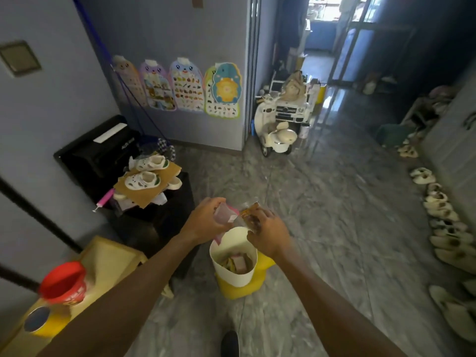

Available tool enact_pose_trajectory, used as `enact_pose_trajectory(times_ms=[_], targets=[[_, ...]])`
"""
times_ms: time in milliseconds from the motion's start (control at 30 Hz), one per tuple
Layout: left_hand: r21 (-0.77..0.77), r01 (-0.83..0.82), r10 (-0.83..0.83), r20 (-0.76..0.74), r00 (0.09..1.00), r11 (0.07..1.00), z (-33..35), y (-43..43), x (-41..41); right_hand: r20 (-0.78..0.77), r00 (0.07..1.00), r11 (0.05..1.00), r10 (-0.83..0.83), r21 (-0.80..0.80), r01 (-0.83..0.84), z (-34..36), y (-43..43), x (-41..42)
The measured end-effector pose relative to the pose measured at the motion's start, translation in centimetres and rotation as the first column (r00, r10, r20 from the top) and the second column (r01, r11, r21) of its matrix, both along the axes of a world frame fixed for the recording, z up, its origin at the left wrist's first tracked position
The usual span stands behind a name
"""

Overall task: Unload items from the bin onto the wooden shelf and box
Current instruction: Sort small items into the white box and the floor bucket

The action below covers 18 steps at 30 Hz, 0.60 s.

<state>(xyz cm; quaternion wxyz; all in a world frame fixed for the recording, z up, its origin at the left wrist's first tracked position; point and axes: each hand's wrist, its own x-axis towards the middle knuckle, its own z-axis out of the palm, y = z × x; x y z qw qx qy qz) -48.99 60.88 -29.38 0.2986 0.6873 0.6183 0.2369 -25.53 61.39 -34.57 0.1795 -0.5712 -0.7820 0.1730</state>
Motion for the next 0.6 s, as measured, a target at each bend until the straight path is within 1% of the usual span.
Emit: enact_pose_trajectory(times_ms=[100,200,367,467,600], targets=[[-0.03,-0.003,0.004,0.025,1.0,1.0,-2.2,5.0,0.8,0.036,0.999,0.999,-0.033,-0.021,0.033,-1.6,3.6,0.9],[-0.08,-0.034,0.039,0.061,0.997,0.996,-5.2,8.9,1.3,0.057,0.997,0.996,-0.05,-0.074,0.055,-2.6,6.7,1.5],[-0.203,-0.059,0.074,0.069,0.995,0.977,-10.6,12.8,2.2,0.084,0.994,0.975,-0.065,-0.205,0.081,-6.1,10.7,2.5],[-0.255,-0.085,0.098,0.037,0.994,0.963,-14.7,14.0,2.6,0.081,0.997,0.952,-0.002,-0.306,0.027,-8.9,12.9,2.7],[-0.345,-0.156,0.157,-0.026,0.987,0.926,-20.1,15.1,3.1,0.158,0.979,0.925,0.126,-0.376,-0.058,-14.6,16.3,2.4]])
